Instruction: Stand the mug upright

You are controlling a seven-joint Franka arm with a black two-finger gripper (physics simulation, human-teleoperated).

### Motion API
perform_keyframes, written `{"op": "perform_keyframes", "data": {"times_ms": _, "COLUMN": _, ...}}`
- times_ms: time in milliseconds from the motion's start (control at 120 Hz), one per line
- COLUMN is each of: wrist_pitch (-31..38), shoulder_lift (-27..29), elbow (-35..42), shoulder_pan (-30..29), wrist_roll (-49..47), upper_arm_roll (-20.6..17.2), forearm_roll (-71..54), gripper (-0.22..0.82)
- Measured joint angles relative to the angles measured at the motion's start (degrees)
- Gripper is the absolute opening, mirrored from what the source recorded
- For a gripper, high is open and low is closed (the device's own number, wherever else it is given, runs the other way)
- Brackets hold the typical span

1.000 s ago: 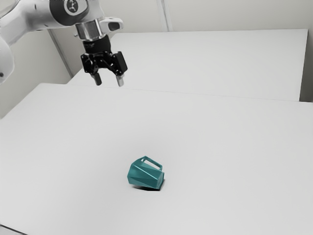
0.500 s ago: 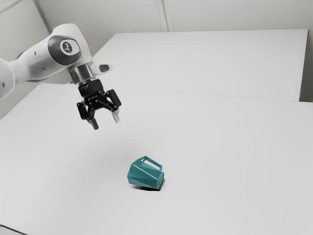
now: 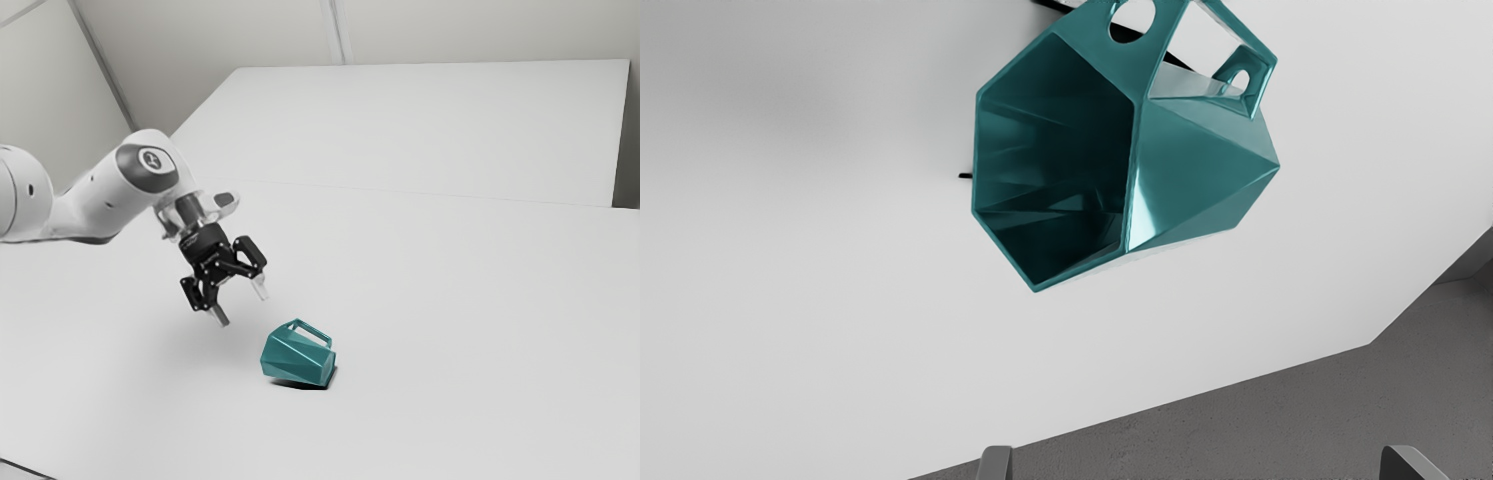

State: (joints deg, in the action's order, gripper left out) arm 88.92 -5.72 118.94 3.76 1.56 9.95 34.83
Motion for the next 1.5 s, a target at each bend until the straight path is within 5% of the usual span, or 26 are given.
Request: {"op": "perform_keyframes", "data": {"times_ms": 1500, "wrist_pitch": 12.6, "shoulder_lift": -3.0, "elbow": 6.8, "shoulder_pan": 0.8, "wrist_roll": 26.4, "upper_arm_roll": -0.9, "forearm_roll": 10.0, "gripper": 0.60}}
